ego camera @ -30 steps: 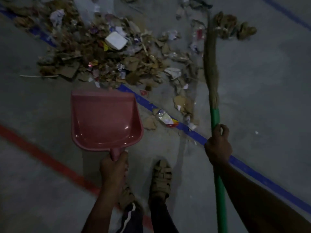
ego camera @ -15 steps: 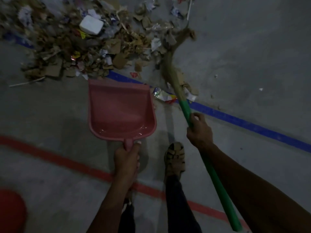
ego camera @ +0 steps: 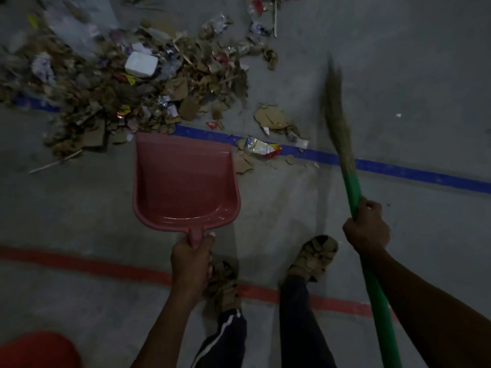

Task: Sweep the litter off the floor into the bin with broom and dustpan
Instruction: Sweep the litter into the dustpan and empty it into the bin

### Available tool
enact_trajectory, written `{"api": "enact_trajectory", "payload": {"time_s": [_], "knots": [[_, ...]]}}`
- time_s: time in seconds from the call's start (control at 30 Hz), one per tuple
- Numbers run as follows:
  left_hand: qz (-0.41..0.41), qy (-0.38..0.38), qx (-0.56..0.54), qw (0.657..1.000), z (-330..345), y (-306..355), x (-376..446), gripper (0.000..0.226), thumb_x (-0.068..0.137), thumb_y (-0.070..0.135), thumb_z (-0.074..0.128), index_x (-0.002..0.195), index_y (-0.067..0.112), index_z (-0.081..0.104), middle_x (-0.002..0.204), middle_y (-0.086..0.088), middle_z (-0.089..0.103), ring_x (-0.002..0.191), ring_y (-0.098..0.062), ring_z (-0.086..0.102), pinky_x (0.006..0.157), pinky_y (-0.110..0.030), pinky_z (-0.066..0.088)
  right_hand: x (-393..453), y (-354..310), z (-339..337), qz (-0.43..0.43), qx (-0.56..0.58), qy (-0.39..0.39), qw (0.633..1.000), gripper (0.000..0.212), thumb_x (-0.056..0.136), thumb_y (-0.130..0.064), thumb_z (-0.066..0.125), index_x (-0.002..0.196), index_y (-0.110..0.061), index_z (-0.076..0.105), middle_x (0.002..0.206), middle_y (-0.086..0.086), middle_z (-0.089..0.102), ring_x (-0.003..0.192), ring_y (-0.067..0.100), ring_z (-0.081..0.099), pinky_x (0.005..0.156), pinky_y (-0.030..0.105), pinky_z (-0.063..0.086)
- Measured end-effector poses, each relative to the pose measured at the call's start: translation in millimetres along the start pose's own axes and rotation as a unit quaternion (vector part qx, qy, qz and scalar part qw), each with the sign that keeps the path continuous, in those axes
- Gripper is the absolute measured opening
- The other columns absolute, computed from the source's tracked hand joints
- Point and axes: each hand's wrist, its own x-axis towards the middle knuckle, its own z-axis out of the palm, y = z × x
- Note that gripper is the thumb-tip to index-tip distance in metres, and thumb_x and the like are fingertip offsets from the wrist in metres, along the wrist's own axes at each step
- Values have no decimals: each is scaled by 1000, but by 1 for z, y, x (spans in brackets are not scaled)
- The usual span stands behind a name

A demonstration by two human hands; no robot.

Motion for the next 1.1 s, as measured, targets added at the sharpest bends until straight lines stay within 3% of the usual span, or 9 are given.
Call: {"api": "enact_trajectory", "payload": {"time_s": [0.1,0.17,0.3,0.4,0.53,0.63,0.8,1.0,1.1], "knots": [[-4,-1,8,1000,-13,-14,6,29,92,22,72,71,10,57,54,-4,53,42,-18,46,42,-24,39,-16,-14,17,98,41,-88,990,43,86,-19,64,121,0,50,128,17,42,86,35,54,75,40,47],[-7,-10,19,1000,-18,-22,4,31,93,23,72,70,11,56,55,-5,52,44,-19,45,42,-24,38,-25,-39,32,101,57,-131,985,43,88,-23,65,121,0,50,126,18,42,99,39,56,83,40,48],[-7,-1,31,999,-21,-31,-1,32,94,23,71,70,10,53,57,-8,50,41,-17,43,35,-21,33,-43,-107,58,14,106,-150,983,41,88,-19,63,122,-4,47,118,10,40,88,30,55,78,34,47],[-24,10,25,999,-20,-37,-1,34,93,28,71,72,10,51,57,-8,49,39,-16,41,34,-17,28,-48,-143,64,-63,115,-159,979,45,88,-18,61,128,-6,45,127,9,40,92,32,58,83,40,53],[-37,13,19,999,-15,-42,-5,37,93,31,71,74,7,51,58,-11,47,39,-16,41,35,-15,28,-51,-144,59,-187,93,-99,973,50,86,-19,57,134,-10,45,135,7,40,90,35,61,75,43,55],[-34,13,4,999,-9,-42,-9,35,94,30,70,75,7,52,58,-10,47,40,-17,41,35,-16,29,-55,-116,56,-213,101,-50,971,49,87,-18,57,134,-11,46,138,4,39,81,30,60,64,37,51],[-28,19,-30,999,-1,-41,-14,34,93,29,72,73,9,54,57,-7,49,38,-16,42,40,-21,35,-67,-53,50,-137,98,-10,986,51,91,-18,56,139,-11,41,141,3,34,74,26,58,60,32,47],[-27,24,-69,997,1,-53,-4,30,92,26,73,73,11,55,54,-4,50,35,-15,41,50,-26,39,-84,-12,71,5,62,-70,996,49,91,-19,56,135,-4,39,136,10,35,69,22,50,63,33,45],[-30,26,-70,997,-9,-68,8,27,93,23,73,76,10,56,52,-2,49,32,-12,40,50,-26,38,-101,-20,97,17,54,-110,992,42,90,-18,57,127,-4,43,124,9,38,69,24,52,66,38,52]]}}
